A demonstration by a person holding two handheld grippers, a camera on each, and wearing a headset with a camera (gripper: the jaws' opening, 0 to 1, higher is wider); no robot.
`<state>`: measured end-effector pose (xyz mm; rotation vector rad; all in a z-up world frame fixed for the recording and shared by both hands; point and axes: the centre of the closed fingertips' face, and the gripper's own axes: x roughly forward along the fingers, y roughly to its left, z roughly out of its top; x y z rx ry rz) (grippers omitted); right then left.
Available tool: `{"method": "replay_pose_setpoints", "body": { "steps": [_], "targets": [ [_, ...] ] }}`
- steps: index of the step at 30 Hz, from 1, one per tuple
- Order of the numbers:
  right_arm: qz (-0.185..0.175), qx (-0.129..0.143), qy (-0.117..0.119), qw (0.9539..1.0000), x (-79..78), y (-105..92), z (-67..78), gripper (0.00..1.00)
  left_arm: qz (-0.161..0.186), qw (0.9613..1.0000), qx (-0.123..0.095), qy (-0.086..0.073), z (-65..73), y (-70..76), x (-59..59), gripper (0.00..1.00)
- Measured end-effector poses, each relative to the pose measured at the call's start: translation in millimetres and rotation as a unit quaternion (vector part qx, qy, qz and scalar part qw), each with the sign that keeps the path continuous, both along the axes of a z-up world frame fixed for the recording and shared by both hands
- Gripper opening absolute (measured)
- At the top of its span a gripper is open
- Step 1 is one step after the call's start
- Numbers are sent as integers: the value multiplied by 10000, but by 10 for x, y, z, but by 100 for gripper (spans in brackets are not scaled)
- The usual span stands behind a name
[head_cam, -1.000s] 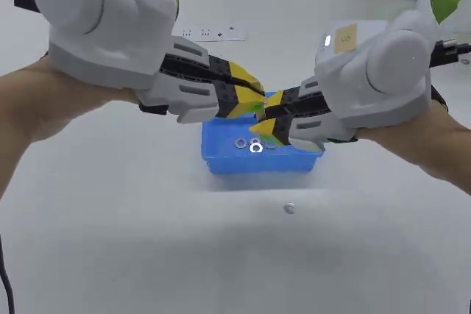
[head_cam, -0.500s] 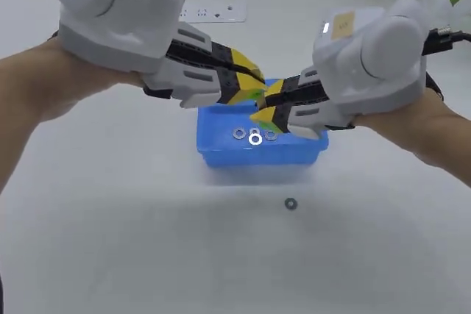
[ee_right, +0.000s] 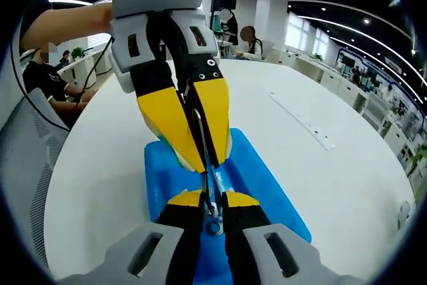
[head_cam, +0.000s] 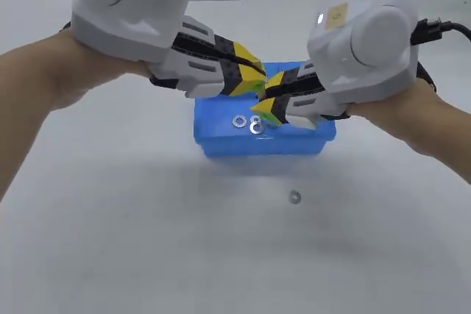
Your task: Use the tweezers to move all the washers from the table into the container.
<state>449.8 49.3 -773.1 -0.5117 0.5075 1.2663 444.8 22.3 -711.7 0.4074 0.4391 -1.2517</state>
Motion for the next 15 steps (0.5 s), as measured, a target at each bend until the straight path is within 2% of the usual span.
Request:
{"method": "replay_pose_setpoints", "body": {
  "steps": [3, 15],
  "targets": [
    [-13, -13, 16, 10000, 9, -8, -21, 12, 13, 10000, -15, 34, -48, 7, 26, 7],
    [-33, -5, 105, 9999, 0, -10, -41, 12, -62, 10000, 19, 48, -62, -25, -2, 7]
  ]
}}
